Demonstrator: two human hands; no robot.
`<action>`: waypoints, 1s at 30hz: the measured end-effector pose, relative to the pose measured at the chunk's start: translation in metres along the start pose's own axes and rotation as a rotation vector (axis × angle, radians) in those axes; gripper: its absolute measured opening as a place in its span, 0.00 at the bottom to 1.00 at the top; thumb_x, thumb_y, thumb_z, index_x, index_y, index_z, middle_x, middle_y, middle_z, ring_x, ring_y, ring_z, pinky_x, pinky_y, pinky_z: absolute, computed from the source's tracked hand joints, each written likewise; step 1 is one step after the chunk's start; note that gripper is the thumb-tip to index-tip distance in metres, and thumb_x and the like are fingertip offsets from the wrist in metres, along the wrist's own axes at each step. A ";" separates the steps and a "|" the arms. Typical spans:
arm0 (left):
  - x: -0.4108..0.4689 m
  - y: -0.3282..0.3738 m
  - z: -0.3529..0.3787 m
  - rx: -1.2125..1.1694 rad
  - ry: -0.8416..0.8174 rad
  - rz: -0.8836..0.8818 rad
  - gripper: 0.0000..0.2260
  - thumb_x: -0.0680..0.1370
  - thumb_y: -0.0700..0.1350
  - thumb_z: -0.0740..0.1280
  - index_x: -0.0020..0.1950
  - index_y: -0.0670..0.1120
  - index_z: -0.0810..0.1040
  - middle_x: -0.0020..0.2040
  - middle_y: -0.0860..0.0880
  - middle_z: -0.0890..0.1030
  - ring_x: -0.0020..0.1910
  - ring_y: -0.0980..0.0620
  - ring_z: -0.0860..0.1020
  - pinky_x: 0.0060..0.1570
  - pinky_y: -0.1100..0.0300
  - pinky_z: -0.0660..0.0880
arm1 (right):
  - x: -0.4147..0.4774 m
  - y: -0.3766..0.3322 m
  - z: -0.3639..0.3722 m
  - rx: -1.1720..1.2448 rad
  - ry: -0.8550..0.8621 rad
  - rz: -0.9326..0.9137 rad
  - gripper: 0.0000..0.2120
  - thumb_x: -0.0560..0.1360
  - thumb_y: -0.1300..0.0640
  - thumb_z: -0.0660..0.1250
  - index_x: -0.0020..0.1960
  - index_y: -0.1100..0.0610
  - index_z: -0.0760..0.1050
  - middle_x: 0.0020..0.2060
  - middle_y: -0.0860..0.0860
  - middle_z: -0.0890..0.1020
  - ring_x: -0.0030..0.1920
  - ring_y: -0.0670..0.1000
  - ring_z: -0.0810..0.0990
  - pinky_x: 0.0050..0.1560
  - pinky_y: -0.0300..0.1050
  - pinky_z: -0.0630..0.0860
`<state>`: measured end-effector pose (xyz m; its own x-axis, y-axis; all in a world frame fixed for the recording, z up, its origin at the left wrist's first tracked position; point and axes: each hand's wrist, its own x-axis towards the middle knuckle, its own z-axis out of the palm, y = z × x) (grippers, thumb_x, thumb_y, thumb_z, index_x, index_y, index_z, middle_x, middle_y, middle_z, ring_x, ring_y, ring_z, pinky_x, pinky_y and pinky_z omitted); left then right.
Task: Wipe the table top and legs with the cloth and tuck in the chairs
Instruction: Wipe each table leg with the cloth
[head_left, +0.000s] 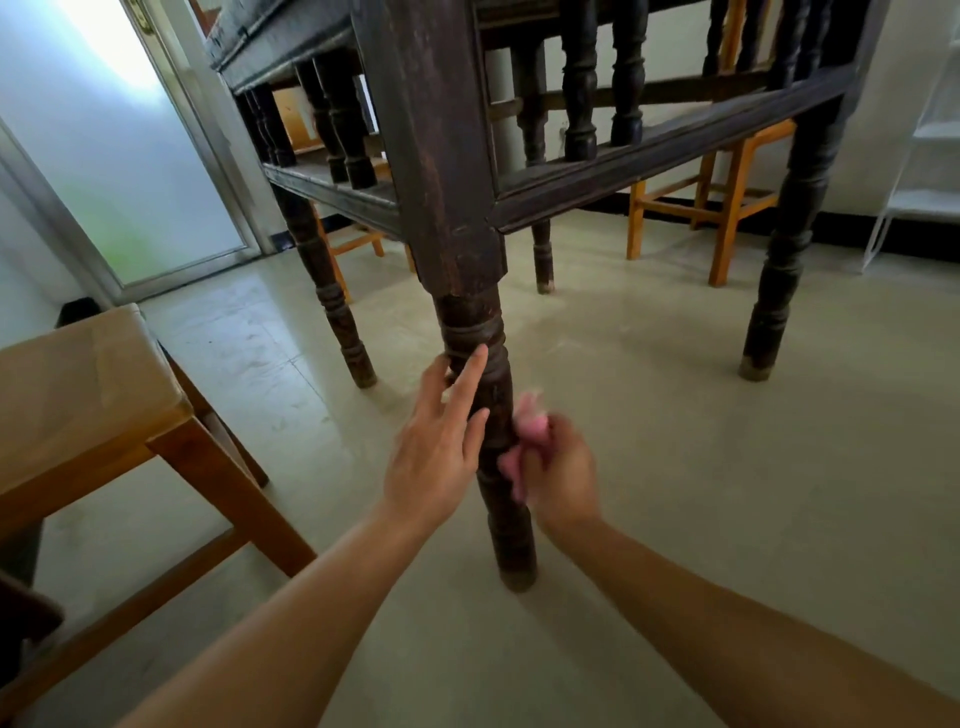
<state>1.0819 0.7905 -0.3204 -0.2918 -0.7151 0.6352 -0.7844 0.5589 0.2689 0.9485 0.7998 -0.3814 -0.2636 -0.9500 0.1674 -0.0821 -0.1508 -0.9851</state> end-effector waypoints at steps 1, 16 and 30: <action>0.000 -0.002 0.001 0.011 0.002 0.008 0.29 0.80 0.45 0.62 0.77 0.56 0.52 0.71 0.42 0.63 0.62 0.46 0.73 0.56 0.48 0.77 | -0.018 0.012 0.004 -0.069 -0.051 0.045 0.12 0.77 0.67 0.60 0.47 0.49 0.72 0.34 0.53 0.81 0.27 0.47 0.79 0.28 0.42 0.76; -0.005 -0.011 0.013 0.035 -0.047 0.015 0.26 0.80 0.45 0.61 0.75 0.57 0.56 0.75 0.41 0.55 0.63 0.43 0.74 0.55 0.44 0.78 | -0.020 0.041 0.009 -0.227 -0.052 0.105 0.09 0.75 0.61 0.61 0.49 0.47 0.72 0.35 0.52 0.82 0.32 0.49 0.81 0.37 0.51 0.81; -0.004 -0.009 0.019 0.082 -0.062 -0.017 0.36 0.76 0.47 0.69 0.75 0.61 0.49 0.76 0.41 0.52 0.62 0.44 0.75 0.59 0.46 0.75 | -0.019 0.024 0.003 -0.001 -0.055 0.255 0.15 0.77 0.67 0.57 0.34 0.60 0.73 0.27 0.59 0.81 0.26 0.52 0.80 0.30 0.41 0.75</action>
<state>1.0799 0.7804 -0.3391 -0.3098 -0.7500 0.5844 -0.8310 0.5122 0.2168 0.9542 0.8136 -0.4079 -0.2228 -0.9709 -0.0883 -0.0210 0.0953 -0.9952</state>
